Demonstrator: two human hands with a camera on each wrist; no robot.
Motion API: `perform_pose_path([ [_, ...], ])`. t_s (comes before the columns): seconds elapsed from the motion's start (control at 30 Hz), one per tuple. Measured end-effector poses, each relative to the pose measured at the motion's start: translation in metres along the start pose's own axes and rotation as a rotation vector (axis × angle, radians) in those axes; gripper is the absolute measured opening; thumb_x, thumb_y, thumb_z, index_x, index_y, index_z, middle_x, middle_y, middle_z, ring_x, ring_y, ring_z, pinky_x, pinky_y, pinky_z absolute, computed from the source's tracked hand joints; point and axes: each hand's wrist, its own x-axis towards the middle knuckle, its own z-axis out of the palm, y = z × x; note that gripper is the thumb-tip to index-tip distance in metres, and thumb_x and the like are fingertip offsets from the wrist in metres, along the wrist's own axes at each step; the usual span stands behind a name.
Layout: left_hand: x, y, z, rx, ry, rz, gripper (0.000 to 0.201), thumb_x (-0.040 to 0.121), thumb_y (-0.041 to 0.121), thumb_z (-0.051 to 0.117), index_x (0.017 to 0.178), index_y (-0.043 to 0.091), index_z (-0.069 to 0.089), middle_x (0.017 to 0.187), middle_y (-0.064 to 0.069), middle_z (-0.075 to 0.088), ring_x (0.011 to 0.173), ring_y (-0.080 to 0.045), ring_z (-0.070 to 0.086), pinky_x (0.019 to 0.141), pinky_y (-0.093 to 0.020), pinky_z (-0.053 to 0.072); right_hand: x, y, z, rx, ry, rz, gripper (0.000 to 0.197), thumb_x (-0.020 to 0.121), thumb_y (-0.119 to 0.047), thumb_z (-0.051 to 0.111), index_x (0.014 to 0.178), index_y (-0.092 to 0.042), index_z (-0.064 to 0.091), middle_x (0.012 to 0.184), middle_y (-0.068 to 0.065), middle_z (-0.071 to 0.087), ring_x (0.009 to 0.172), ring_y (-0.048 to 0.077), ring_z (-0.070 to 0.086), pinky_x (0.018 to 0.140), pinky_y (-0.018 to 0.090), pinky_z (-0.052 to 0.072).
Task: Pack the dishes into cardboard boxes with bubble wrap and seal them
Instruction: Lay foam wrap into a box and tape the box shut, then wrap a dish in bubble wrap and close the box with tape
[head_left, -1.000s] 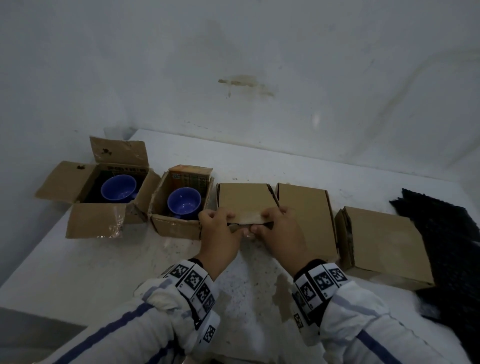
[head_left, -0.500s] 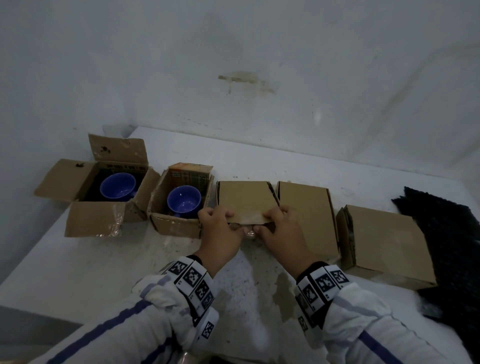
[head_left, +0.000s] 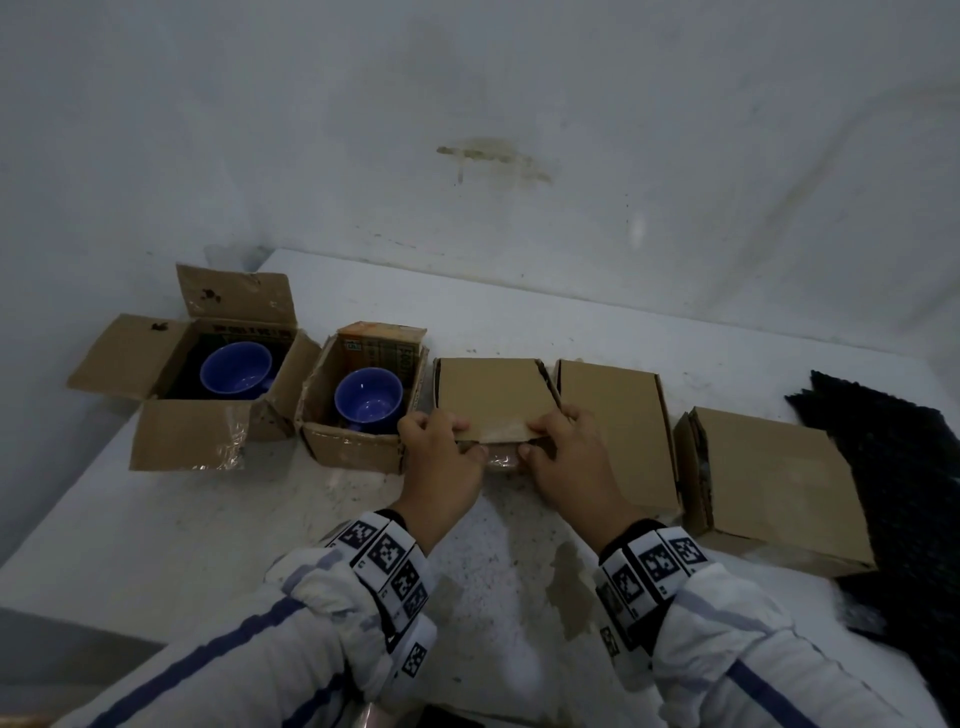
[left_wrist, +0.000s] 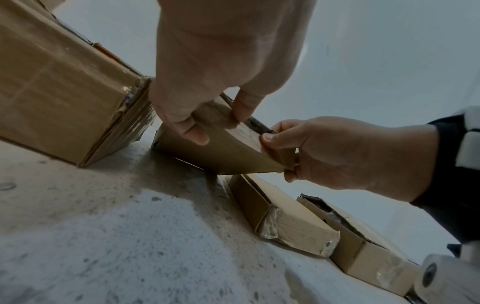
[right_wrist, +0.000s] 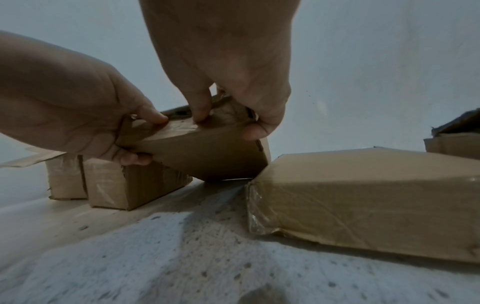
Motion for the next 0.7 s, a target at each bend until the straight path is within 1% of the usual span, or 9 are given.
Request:
perform_pose_path([
  [0.07,0.0,0.0,0.0,0.014,-0.005,0.002,0.028,0.086,0.013,0.063,0.106,0.019,0.045,0.124,-0.005,0.022,0.103,-0.014,0.033,0.099,-0.026,0.038,-0.001,0.0,-0.002,0.004,-0.02,0.008,0.032,0.083,-0.022,0.064,0.113,-0.013,0.059,0.135,0.014,0.036,0.132,0.029,0.032,0.106,0.034,0.035],
  [0.13,-0.001,-0.001,0.002,0.007,-0.015,0.007,0.027,0.087,0.013,0.062,0.106,0.017,0.045,0.126,-0.006,0.022,0.104,-0.014,0.031,0.101,-0.027,0.039,-0.002,-0.001,-0.002,-0.009,-0.047,0.029,0.039,0.079,-0.031,0.067,0.112,-0.016,0.056,0.135,0.012,0.034,0.131,0.027,0.03,0.104,0.036,0.036],
  [0.2,-0.002,-0.002,0.004,0.009,-0.008,0.033,0.027,0.088,0.013,0.061,0.112,0.012,0.048,0.127,-0.007,0.021,0.105,-0.012,0.029,0.1,-0.021,0.035,-0.003,-0.004,-0.002,-0.046,-0.04,0.032,0.046,0.075,-0.041,0.07,0.11,-0.016,0.053,0.134,0.01,0.034,0.128,0.027,0.031,0.101,0.036,0.038],
  [0.23,-0.003,-0.003,0.005,0.015,0.004,0.055,0.028,0.089,0.013,0.06,0.114,0.009,0.049,0.127,-0.008,0.021,0.105,-0.011,0.028,0.097,-0.017,0.031,-0.003,-0.004,-0.001,-0.056,-0.029,0.031,0.047,0.075,-0.042,0.071,0.109,-0.016,0.053,0.133,0.01,0.034,0.126,0.027,0.032,0.1,0.034,0.037],
  [0.33,-0.005,-0.003,0.005,-0.002,0.039,0.098,0.025,0.092,0.01,0.054,0.117,0.005,0.049,0.127,-0.008,0.021,0.106,-0.012,0.03,0.09,-0.009,0.023,-0.002,-0.006,-0.002,-0.012,-0.015,0.036,0.036,0.08,-0.032,0.069,0.109,-0.014,0.056,0.135,0.011,0.035,0.127,0.026,0.035,0.099,0.03,0.036],
  [0.43,-0.005,-0.005,0.003,0.009,0.019,0.113,0.024,0.095,0.009,0.048,0.119,0.005,0.048,0.132,-0.01,0.021,0.103,-0.009,0.027,0.086,-0.005,0.019,-0.003,-0.003,-0.003,0.03,-0.05,0.048,0.03,0.083,-0.021,0.064,0.112,-0.013,0.057,0.138,0.012,0.032,0.127,0.028,0.038,0.105,0.035,0.039],
  [0.5,-0.009,-0.008,0.002,0.049,-0.006,0.127,0.026,0.097,0.01,0.044,0.122,0.007,0.047,0.134,-0.01,0.019,0.101,-0.008,0.028,0.084,-0.006,0.021,-0.005,-0.002,-0.003,0.003,-0.086,0.05,0.034,0.081,-0.014,0.062,0.115,-0.012,0.056,0.138,0.012,0.03,0.127,0.029,0.037,0.105,0.034,0.039],
  [0.6,-0.014,-0.012,-0.001,0.13,-0.041,0.138,0.029,0.098,0.014,0.044,0.127,0.011,0.045,0.137,-0.008,0.018,0.1,-0.01,0.032,0.086,-0.013,0.029,-0.01,-0.003,-0.003,-0.038,-0.094,0.032,0.04,0.079,-0.008,0.06,0.119,-0.011,0.054,0.14,0.013,0.028,0.126,0.029,0.038,0.103,0.03,0.039],
  [0.7,-0.016,-0.017,-0.004,0.183,-0.099,0.135,0.038,0.095,0.009,0.045,0.133,0.013,0.04,0.141,-0.009,0.014,0.108,-0.015,0.038,0.091,-0.017,0.031,-0.014,-0.006,0.002,-0.092,-0.104,0.004,0.039,0.084,-0.005,0.057,0.122,-0.01,0.052,0.138,0.014,0.029,0.12,0.03,0.043,0.097,0.029,0.041],
])
